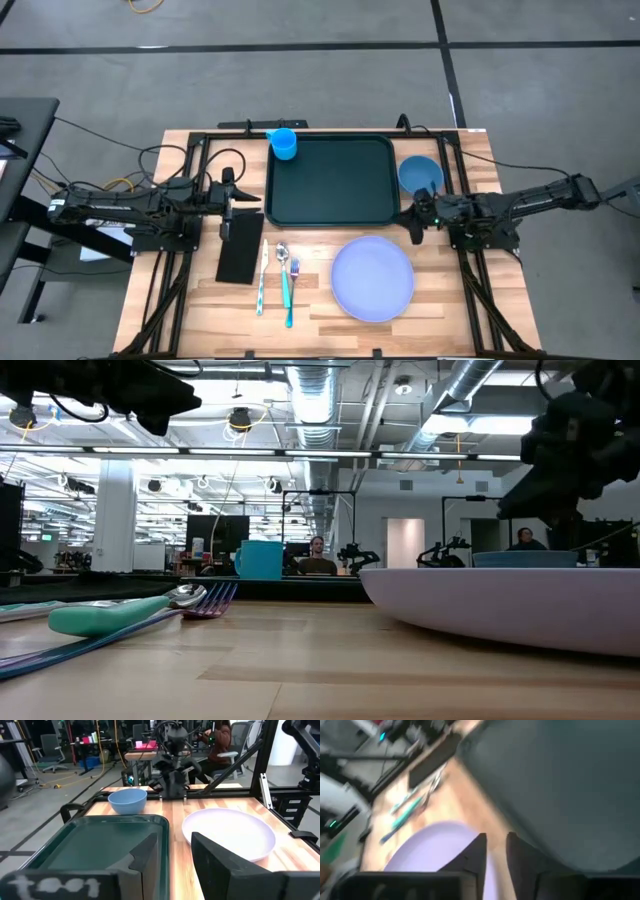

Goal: Set up tray
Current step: Put the purple plate below the blue mug on the black tray

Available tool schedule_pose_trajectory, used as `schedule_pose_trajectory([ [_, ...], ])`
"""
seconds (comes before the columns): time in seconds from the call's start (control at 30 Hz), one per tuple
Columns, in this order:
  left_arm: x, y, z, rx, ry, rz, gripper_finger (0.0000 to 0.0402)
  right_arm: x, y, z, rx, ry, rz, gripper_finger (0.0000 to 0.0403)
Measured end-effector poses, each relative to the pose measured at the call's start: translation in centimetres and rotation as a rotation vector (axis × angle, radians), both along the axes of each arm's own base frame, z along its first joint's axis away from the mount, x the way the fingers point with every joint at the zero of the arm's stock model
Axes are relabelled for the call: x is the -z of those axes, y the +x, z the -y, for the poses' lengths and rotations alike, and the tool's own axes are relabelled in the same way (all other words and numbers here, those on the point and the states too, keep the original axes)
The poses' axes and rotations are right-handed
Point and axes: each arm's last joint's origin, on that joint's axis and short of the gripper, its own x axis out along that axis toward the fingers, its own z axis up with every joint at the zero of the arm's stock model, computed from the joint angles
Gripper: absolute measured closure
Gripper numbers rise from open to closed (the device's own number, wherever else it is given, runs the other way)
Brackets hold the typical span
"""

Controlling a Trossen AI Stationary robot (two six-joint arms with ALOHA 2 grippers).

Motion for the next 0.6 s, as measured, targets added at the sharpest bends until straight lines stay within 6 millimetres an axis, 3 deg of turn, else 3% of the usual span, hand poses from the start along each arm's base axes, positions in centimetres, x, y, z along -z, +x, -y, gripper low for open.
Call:
schedule_pose_trajectory([
  [0.23,0.1,0.0,0.0,0.000,-0.002,-0.009,0.0294,-0.1,0.8,-1.5,-0.130,0.064,-0.133,0.0280],
  [0.4,0.1,0.0,0.1,0.032,-0.009,-0.009,0.0294,0.9,1.0,-2.1,-0.083,0.118,-0.360,0.0278],
  [0.6,0.1,0.0,0.2,0.063,-0.011,-0.008,0.0294,1.0,2.4,-3.2,-0.099,0.118,-0.448,0.0278],
])
